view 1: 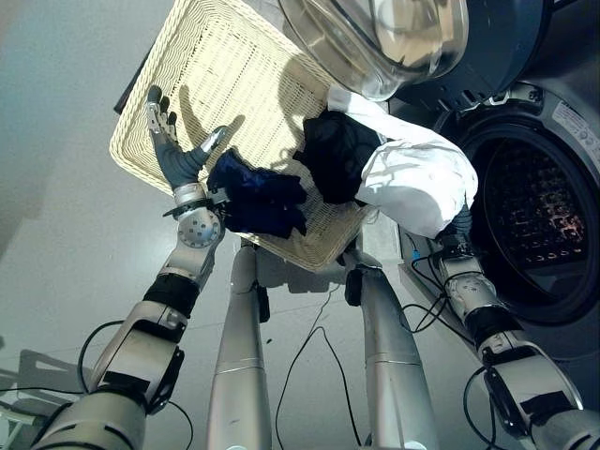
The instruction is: Put the clothes into the washing machine.
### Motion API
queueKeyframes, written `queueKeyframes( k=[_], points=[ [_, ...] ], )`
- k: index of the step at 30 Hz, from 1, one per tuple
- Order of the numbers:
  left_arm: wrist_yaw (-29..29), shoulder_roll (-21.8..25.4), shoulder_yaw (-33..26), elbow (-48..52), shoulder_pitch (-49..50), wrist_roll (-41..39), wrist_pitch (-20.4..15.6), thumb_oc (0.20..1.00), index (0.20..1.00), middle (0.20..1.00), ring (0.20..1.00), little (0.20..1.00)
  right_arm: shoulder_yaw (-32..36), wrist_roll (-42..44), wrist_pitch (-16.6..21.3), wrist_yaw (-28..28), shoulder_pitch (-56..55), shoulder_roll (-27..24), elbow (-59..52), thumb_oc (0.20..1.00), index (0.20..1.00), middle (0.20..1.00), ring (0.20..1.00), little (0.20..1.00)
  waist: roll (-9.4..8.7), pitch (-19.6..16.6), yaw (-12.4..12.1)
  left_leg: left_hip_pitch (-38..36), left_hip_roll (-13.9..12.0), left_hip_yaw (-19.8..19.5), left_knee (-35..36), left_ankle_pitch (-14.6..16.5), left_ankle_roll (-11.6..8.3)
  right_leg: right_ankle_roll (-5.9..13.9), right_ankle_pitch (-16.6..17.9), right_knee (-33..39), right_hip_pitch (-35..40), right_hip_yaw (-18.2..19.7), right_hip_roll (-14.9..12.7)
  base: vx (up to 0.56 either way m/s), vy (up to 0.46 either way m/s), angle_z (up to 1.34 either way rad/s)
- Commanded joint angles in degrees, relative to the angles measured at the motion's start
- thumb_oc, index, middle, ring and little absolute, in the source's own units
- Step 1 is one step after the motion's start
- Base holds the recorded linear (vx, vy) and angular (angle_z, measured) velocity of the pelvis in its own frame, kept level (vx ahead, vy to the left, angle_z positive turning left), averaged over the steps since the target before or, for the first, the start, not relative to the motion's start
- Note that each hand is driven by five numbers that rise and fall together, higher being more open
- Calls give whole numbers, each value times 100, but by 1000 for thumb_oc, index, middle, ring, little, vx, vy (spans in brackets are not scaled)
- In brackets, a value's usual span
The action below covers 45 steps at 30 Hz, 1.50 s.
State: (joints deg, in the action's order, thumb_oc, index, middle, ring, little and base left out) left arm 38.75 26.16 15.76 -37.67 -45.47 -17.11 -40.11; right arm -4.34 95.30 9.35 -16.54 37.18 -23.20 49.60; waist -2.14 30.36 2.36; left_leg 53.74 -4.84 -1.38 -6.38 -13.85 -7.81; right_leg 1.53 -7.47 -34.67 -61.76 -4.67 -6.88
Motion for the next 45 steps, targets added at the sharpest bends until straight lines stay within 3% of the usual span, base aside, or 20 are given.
queueKeyframes(
  k=[1,2,5,6,8,9,11,13,16,17,18,19,21,23,28,29,31,32,38,45],
  points=[
    [115,-36,-85,-23,-133,-53,-348,1000,1000,1000,1000,1000,456,561,735,497,15,-417,-110,200,200,200,200,200,142,-57,93,58,289,423,-739,683,23,644,1752,2040,485,-187,254,0,0,0],
    [115,-36,-85,-23,-133,-53,-348,1000,1000,1000,1000,1000,456,561,735,497,15,-417,-110,200,200,200,200,200,142,-57,93,58,289,423,-739,683,23,644,1752,2040,485,-187,254,0,0,0],
    [25,96,3,-226,-132,-198,-398,1000,1000,1000,1000,1000,1026,652,1720,1344,236,-867,352,200,200,200,200,200,126,-57,87,42,249,401,-772,735,10,670,1753,2049,542,-200,252,0,0,0],
    [25,96,3,-226,-132,-198,-398,1000,1000,1000,1000,1000,1026,652,1720,1344,236,-867,352,200,200,200,200,200,126,-57,87,42,249,401,-772,735,10,670,1753,2049,542,-200,252,1,-63,0],
    [111,186,115,-212,-128,-62,-305,1000,1000,1000,1000,1000,1325,-4,2700,2628,538,-1409,476,200,200,200,200,200,68,-57,83,123,257,337,-822,748,27,687,1839,2097,519,-220,248,-14,-102,-5],
    [173,260,191,-172,-80,26,-217,1000,1000,1000,1000,1000,1394,-528,3140,3599,622,-1711,369,200,200,200,200,200,22,-57,79,66,256,295,-839,840,24,710,1803,2107,588,-240,257,-16,-97,-4],
    [214,392,294,-132,-75,93,-108,1000,1000,1000,1000,1000,1456,-1311,3511,4836,830,-2161,278,200,200,200,200,200,-25,-57,82,50,252,264,-812,841,27,725,1841,2146,614,-270,263,-5,-65,-2],
    [175,514,365,-157,-121,69,-53,1000,1000,1000,1000,1000,1421,-1805,3662,5582,1011,-2507,331,200,200,200,200,200,-50,-57,87,35,247,241,-804,853,26,735,1855,2180,634,-280,262,0,0,0],
    [40,717,424,-206,-235,31,36,1000,1000,1000,1000,1000,1418,-2287,3536,6293,1162,-2986,539,200,200,200,200,200,-97,-57,108,29,241,202,-789,846,23,740,1875,2221,652,-275,265,-1,-5,-3],
    [-52,778,452,-239,-254,31,70,1000,1000,1000,1000,1000,1436,-2360,3415,6260,1144,-3088,637,200,200,200,200,200,-104,-57,121,14,233,193,-784,845,21,739,1876,2230,670,-272,265,0,0,0],
    [-99,812,466,-241,-286,24,84,1000,1000,1000,1000,1000,1436,-2348,3378,6241,1147,-3134,665,256,256,256,256,256,-115,-57,123,58,245,194,-776,790,27,728,1923,2246,631,-276,255,0,0,0],
    [-320,892,529,-275,-293,46,157,1000,1000,1000,1000,1000,1354,-2310,3182,6123,1133,-3251,770,1000,1000,1000,1000,1000,-135,-57,100,-8,240,174,-784,845,27,733,1874,2238,700,-291,264,0,0,0],
    [-405,946,584,-300,-355,143,211,1000,1000,1000,1000,1000,1303,-2261,3078,6039,1197,-3341,870,1000,1000,1000,1000,1000,-144,-57,96,28,263,162,-758,795,42,721,1919,2270,668,-297,249,0,0,0],
    [-659,1084,745,-344,-398,358,316,1000,1000,1000,1000,1000,1186,-2058,2603,5672,1177,-3446,1127,1000,1000,1000,1000,1000,-126,-57,61,-64,278,136,-722,839,52,738,1877,2270,750,-327,241,9,-18,1],
    [-959,1233,1146,-410,-573,906,483,1000,1000,1000,1000,1000,884,-2095,1784,5599,1256,-3504,1564,1000,1000,1000,1000,1000,-38,-57,-8,-18,363,119,-700,774,91,726,1923,2270,691,-393,174,8,-2,3],
    [-1109,1287,1410,-439,-665,1165,584,1000,1000,1000,1000,1000,657,-2316,1508,5609,1368,-3498,1740,1000,1000,1000,1000,1000,32,-57,-54,-65,385,118,-700,826,101,729,1881,2261,725,-408,156,0,0,0],
    [-1211,1329,1522,-434,-751,1357,706,1000,1000,1000,1000,1000,542,-2341,1413,5663,1478,-3502,1772,1000,1000,1000,1000,1000,57,-57,-55,-7,404,123,-687,777,109,720,1927,2282,665,-418,137,1,19,7],
    [-1460,1490,1868,-402,-852,1659,882,1000,1000,1000,1000,1000,337,-2581,1110,5577,1533,-3498,1926,1000,1000,1000,1000,1000,123,-57,-68,-58,395,142,-681,813,107,728,1887,2259,695,-419,125,-16,27,9],
    [-2380,1932,2909,-95,-1249,1877,1547,1000,1000,1000,1000,1000,-10,-3265,683,5398,1644,-3473,2109,1000,1000,1000,1000,1000,289,-57,-72,-57,409,232,-679,812,133,737,1885,2257,661,-394,110,5,27,4],
    [-3684,2128,3909,183,-1834,1967,2497,1000,1000,1000,1000,1000,-207,-3628,581,5205,1832,-3369,2293,1000,1000,1000,1000,1000,448,-57,-37,-26,391,334,-675,815,137,761,1889,2275,603,-331,105,-3,16,1]
  ],
)
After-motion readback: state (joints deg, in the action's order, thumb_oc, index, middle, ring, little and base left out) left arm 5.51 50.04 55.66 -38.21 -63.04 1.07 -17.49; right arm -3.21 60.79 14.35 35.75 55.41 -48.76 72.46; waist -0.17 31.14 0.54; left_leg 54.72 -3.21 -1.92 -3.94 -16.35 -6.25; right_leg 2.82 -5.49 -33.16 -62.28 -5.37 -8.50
